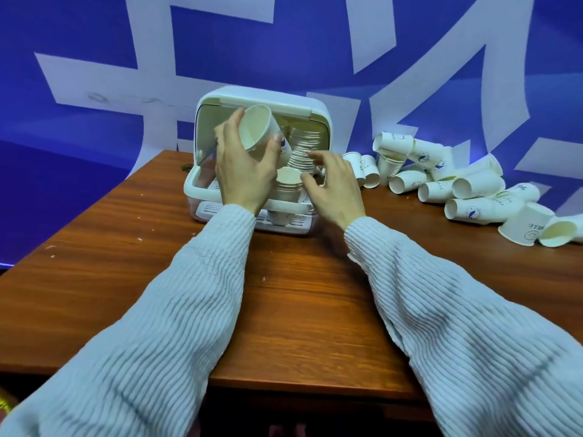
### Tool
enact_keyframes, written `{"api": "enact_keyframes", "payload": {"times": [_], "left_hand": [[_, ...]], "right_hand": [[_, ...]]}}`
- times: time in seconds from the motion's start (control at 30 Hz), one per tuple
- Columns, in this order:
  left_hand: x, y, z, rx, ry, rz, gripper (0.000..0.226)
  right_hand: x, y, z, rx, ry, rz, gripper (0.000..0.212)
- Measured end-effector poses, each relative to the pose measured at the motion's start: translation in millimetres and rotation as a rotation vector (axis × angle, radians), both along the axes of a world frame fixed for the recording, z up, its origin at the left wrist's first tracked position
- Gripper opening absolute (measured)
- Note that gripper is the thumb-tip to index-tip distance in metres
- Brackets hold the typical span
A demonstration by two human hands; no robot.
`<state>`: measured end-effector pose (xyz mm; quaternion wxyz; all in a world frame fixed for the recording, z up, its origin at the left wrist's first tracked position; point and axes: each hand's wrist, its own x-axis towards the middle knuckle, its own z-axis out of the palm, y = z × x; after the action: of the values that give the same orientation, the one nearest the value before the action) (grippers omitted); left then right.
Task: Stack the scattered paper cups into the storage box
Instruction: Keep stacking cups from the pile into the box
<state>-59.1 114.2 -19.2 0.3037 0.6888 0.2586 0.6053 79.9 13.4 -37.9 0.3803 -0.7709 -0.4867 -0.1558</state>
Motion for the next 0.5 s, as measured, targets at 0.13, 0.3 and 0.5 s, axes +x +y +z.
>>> {"api": "enact_keyframes", "payload": {"times": [0.13,0.3,0.5], "left_hand": [[20.0,7.8,-0.2,0.135,0.282,-0.048,0.064],[25.7,12.3,-20.2,0.266,0.859,0.074,0.074],[26.3,-2.1,-28.7,0.253,0.924,0.133,0.088]], "right_hand": [[5.9,-11.7,-5.0,0.049,0.107,-0.014,0.040],[13.1,-23.3,-15.8,0.035,0.128,-0.019,0.037],[26.0,-27.6,-27.7,0.092,0.274,-0.042,0.035]]}}
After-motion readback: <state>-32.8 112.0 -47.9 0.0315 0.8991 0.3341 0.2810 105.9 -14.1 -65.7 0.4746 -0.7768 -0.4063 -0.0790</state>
